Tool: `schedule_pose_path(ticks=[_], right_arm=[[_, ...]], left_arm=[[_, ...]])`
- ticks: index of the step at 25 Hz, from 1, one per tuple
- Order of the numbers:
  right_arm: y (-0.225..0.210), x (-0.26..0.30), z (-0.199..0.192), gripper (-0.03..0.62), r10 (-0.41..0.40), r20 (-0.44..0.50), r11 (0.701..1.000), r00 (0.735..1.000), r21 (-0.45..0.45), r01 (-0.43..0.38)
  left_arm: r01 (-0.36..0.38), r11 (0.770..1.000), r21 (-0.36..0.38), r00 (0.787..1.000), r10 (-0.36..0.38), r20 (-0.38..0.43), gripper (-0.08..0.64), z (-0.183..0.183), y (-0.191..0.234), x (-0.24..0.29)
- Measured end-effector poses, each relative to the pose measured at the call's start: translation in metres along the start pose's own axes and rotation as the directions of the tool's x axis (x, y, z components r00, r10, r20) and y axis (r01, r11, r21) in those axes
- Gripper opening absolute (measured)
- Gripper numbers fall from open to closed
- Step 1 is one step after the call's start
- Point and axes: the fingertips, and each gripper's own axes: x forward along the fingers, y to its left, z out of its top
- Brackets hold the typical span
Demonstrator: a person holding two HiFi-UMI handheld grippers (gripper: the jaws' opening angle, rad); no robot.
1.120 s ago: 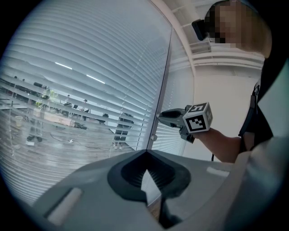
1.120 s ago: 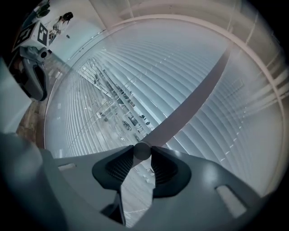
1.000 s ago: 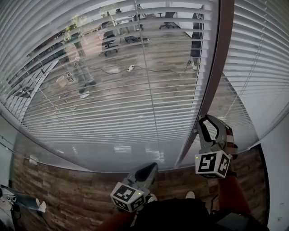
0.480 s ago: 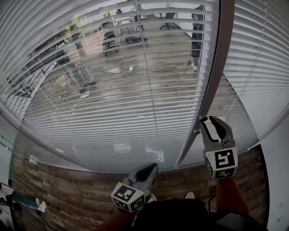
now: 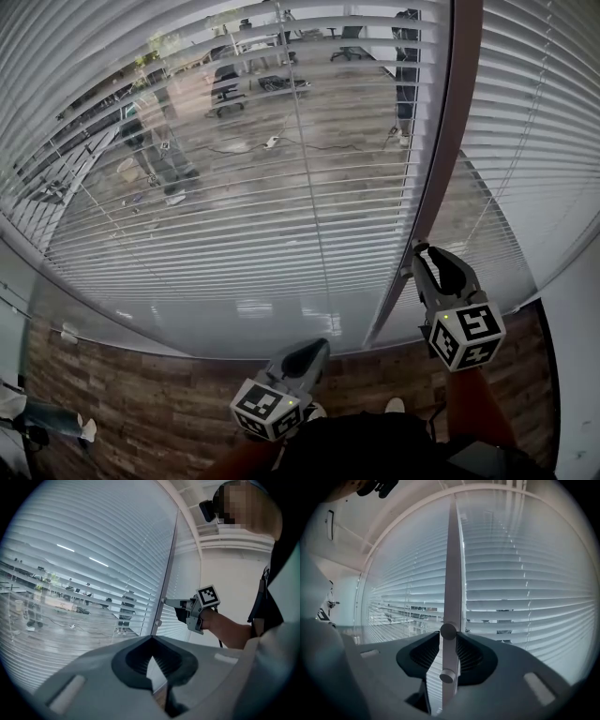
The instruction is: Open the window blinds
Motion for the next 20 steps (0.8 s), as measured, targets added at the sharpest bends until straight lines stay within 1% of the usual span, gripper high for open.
schedule_pose_path(ticks=[4, 9, 12, 14, 18, 20], right_arm=[[-0.002, 0.001, 0.001, 0.14, -0.012, 0.003, 1.0, 1.0, 0.001, 0.012], [-0.003, 0.005, 0.005, 0.176, -0.029, 0.019, 1.0, 0.999, -0.004, 0.03], [0.004, 0.002, 0.008, 0.175, -0.036, 0.025, 0.999, 0.999, -0.017, 0.037], [0.007, 0.001, 0.007, 0.162, -0.04, 0.021, 0.999, 0.999, -0.021, 0.04], [-0.002, 0.01, 0.007, 0.155, -0.044, 0.014, 0.998, 0.999, -0.038, 0.045], [-0.003, 0.011, 0.007, 0.155, -0.047, 0.008, 0.997, 0.999, -0.067, 0.048]], left_arm=[[-0.001, 1.0, -0.001, 1.0, 0.001, -0.001, 0.001, 0.0, 0.0, -0.001], [-0.004, 1.0, 0.0, 1.0, 0.004, -0.002, 0.0, -0.001, 0.001, -0.001], [-0.006, 1.0, 0.0, 1.0, 0.006, 0.002, 0.002, -0.002, 0.0, -0.009], [-0.007, 1.0, -0.001, 1.0, 0.007, 0.005, 0.001, -0.003, -0.001, -0.014], [-0.011, 1.0, -0.002, 1.0, 0.011, 0.002, 0.001, -0.001, 0.003, -0.002], [-0.01, 1.0, -0.003, 1.0, 0.01, 0.001, 0.002, -0.001, 0.003, -0.002]])
